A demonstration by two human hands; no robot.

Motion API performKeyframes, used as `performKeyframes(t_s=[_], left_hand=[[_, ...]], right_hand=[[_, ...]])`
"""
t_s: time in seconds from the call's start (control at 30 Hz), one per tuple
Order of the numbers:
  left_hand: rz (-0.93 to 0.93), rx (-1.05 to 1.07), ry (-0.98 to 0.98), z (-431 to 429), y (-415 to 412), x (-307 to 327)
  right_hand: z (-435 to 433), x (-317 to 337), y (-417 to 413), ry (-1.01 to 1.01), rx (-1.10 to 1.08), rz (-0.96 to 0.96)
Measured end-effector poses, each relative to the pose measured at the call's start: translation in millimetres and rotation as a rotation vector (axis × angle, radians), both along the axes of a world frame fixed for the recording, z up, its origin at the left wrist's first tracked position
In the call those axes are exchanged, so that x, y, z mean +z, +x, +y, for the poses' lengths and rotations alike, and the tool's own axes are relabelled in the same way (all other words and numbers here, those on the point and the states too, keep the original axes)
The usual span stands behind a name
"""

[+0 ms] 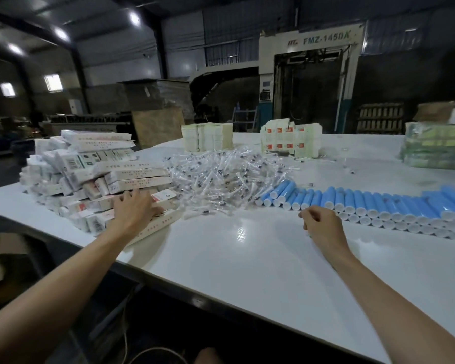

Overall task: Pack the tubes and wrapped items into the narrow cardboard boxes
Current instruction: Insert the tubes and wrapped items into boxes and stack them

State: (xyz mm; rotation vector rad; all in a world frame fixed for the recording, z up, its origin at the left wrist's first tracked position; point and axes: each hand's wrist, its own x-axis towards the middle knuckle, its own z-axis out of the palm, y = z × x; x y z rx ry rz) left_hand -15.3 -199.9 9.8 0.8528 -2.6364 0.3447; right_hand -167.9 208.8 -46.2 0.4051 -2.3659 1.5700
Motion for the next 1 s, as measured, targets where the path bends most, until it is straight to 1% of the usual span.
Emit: performKeyframes(t_s=[0.07,0.17,0.2,0.27,0.33,0.4,0.47,0.5,0.63,0.67,0.77,0.87,0.93,1.0], left_hand=[[0.015,-0.022,-0.032,4.7,-1.0,6.5],[0.118,-0.076,-0.093,19.7,-1.2,20.7],[0.161,-0.122,-0.099,26.9,-3.2,26.8],[0.256,-0.292,-0.036,48.0,-11.6,38.2],[0.385,-0.457,0.190,79.0,-20.3,48.8],[0.525,-0.605,0.493,111.7,-29.8,53.4],[0.564,-0.724,0.743,138.9,-44.5,47.1],[0.562,-0.746,0.875,150.2,-54.0,42.3],[0.569,-0.723,1.473,182.9,-94.2,19.3],[0.554,-0.724,1.569,187.3,-101.8,10.7],[0.550,-0.695,1.702,190.9,-117.8,-19.1],[0.587,-0.706,1.815,192.6,-124.9,-30.0],[0.610,-0.715,1.855,192.1,-124.7,-31.3],[0.630,-0.710,1.874,189.1,-123.0,-32.1]], right_hand=[[0.5,0.2,0.7,-0.016,-0.003,-0.007],[-0.6,0.4,0.8,-0.030,-0.005,-0.006],[-1.4,1.0,1.0,-0.032,-0.006,-0.009],[-3.0,2.3,1.4,-0.033,-0.005,-0.011],[-3.5,2.9,2.0,-0.028,-0.003,-0.013],[-2.5,3.1,3.4,-0.028,-0.002,-0.016],[-1.4,2.2,4.3,-0.031,-0.002,-0.022],[-1.1,2.0,4.3,-0.029,-0.004,-0.026],[-1.6,1.2,2.7,0.005,-0.033,-0.007],[-2.1,0.5,2.3,0.032,-0.046,0.008],[-5.5,1.7,-3.6,0.211,-0.082,0.084],[-18.2,11.7,-23.9,0.407,-0.124,0.184],[-33.9,18.8,-41.4,0.501,-0.129,0.233],[-51.6,25.1,-59.1,0.606,-0.119,0.234]])
